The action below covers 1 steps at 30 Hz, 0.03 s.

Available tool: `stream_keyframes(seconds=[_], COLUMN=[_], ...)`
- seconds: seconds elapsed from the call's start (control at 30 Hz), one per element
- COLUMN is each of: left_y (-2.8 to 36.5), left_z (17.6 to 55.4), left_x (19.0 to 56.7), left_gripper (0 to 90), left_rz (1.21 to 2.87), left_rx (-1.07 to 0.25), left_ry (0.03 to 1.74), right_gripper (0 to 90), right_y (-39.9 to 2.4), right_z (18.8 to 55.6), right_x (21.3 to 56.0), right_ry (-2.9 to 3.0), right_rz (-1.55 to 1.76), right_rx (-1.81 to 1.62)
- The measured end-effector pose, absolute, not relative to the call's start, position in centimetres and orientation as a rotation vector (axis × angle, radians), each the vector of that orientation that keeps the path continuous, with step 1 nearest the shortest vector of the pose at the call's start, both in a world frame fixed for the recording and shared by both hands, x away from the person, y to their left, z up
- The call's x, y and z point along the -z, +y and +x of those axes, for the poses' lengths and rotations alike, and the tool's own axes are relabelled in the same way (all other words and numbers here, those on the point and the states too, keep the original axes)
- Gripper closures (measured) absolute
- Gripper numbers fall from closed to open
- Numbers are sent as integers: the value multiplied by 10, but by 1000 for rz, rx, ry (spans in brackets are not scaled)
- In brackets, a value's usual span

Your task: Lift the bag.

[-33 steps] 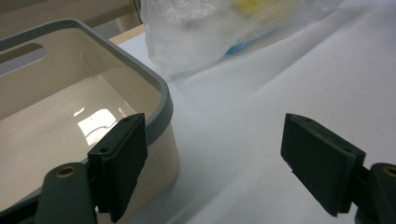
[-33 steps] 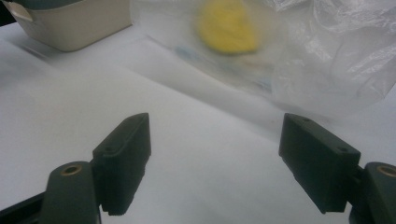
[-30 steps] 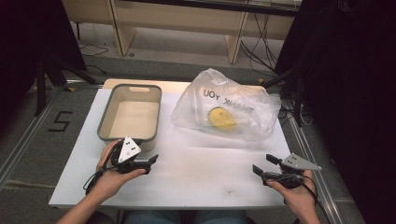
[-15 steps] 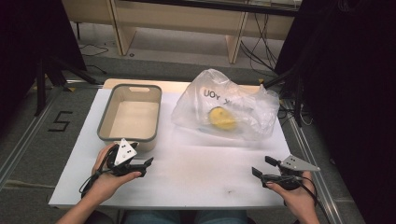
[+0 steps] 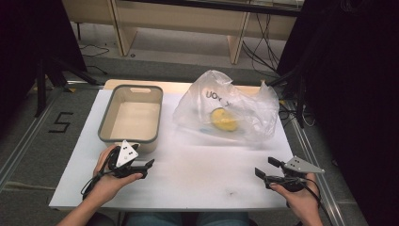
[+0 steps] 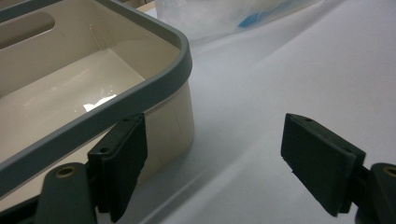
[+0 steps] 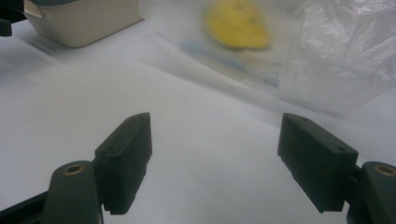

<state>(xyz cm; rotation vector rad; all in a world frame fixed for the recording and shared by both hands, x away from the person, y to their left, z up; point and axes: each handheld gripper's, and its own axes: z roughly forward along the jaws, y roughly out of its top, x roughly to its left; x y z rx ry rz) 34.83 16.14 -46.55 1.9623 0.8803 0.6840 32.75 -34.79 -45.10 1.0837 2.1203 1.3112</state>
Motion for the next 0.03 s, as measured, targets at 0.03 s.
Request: stream_keyframes(seconds=[0.03], left_y=[161], left_z=[348], left_x=[466], left_gripper=[226], left_rz=[1966], left_rx=[-684], left_ry=[877], right_gripper=[271], right_y=[-348], right_z=[327], right_x=[451], right_ry=[2120], right_rz=[1083], right_rx=[-1311])
